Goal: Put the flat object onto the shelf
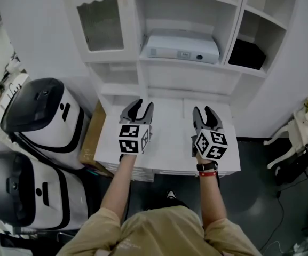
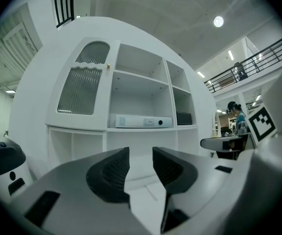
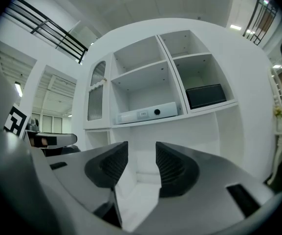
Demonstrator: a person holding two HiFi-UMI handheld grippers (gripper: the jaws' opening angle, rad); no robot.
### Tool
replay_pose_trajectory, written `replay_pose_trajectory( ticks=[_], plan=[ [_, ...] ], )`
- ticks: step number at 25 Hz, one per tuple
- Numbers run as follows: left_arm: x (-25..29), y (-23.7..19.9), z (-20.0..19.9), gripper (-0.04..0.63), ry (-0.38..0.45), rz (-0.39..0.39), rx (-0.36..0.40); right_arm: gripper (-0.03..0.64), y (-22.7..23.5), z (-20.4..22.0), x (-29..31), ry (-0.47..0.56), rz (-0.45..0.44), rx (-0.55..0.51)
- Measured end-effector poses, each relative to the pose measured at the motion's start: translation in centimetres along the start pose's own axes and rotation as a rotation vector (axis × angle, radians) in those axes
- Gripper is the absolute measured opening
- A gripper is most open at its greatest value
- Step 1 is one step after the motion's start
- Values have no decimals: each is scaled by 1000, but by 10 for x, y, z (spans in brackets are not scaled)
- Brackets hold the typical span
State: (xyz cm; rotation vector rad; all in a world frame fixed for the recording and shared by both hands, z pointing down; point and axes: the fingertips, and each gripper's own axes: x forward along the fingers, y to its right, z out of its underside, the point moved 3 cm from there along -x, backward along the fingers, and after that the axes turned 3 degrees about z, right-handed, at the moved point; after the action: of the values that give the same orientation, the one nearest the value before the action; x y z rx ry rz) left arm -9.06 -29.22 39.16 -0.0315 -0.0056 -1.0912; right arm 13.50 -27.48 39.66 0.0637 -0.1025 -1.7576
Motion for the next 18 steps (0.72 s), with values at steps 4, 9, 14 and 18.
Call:
replay_pose_trajectory(
  ticks=[4,9,14,18],
  plan=[
    [-17,9,16,143,17,3,2,174,-5,17,-19,11,5,-25],
    [-39,14,46,122,7,-3,-1,147,-4,41,-39,3,15,-24],
    [-59,12,69,104,1,-32,-10,129,-1,58,-56,-10,33,-24],
    [-70,14,81,92,-2,-40,-4,112,-3,67,-66,-15,40,-40]
  ],
)
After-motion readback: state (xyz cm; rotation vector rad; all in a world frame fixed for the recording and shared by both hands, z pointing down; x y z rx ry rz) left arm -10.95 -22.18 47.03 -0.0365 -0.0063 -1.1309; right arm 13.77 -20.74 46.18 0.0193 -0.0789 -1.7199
